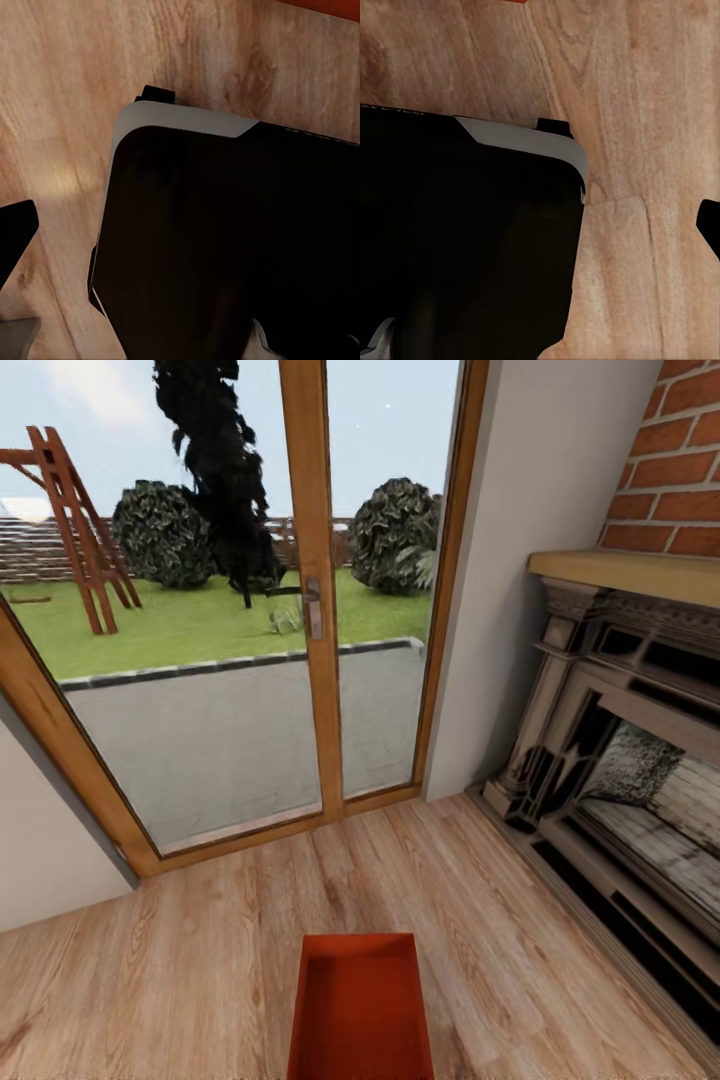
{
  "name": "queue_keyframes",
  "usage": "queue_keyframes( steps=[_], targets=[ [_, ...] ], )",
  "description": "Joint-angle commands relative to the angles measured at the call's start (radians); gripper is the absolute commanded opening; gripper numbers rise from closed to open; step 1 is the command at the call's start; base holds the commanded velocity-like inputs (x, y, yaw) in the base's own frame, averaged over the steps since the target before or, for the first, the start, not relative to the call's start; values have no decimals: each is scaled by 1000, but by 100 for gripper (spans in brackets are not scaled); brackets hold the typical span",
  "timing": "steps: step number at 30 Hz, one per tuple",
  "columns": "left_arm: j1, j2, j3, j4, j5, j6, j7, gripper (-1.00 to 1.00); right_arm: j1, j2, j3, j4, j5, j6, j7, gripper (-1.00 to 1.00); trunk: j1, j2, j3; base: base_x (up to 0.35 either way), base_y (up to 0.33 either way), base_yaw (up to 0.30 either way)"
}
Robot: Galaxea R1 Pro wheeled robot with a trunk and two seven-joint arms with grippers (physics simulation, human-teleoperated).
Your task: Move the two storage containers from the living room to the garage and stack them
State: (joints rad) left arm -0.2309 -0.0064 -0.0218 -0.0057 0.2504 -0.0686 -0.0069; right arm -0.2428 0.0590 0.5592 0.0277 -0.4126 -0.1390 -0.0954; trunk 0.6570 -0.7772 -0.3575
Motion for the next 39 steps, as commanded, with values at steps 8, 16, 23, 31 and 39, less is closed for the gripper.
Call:
queue_keyframes(
  steps=[8, 16, 23, 31, 39],
  targets=[
    [-1, 0, -3, 1, 7, -3, -1, 100, -1, 1, 8, 3, -9, -5, -1, 100, 0, -1, -14, 0, 0, 0],
    [-1, 0, -3, 1, 7, -3, -1, 100, -1, 1, 8, 3, -9, -5, -1, 100, 0, -1, -27, 0, 0, 0],
    [-1, 0, -3, 1, 7, -3, -1, 100, -1, 1, 8, 3, -9, -5, -1, 100, 0, -1, -38, 0, 0, 0],
    [-1, 0, -3, 1, 7, -3, -1, 100, -1, 1, 8, 3, -9, -5, -1, 100, 0, -1, -51, 0, 0, 0],
    [-1, 0, -3, 1, 7, -3, -1, 100, -1, 1, 8, 3, -9, -5, -1, 100, 0, -1, -64, 0, 0, 0]
  ],
)
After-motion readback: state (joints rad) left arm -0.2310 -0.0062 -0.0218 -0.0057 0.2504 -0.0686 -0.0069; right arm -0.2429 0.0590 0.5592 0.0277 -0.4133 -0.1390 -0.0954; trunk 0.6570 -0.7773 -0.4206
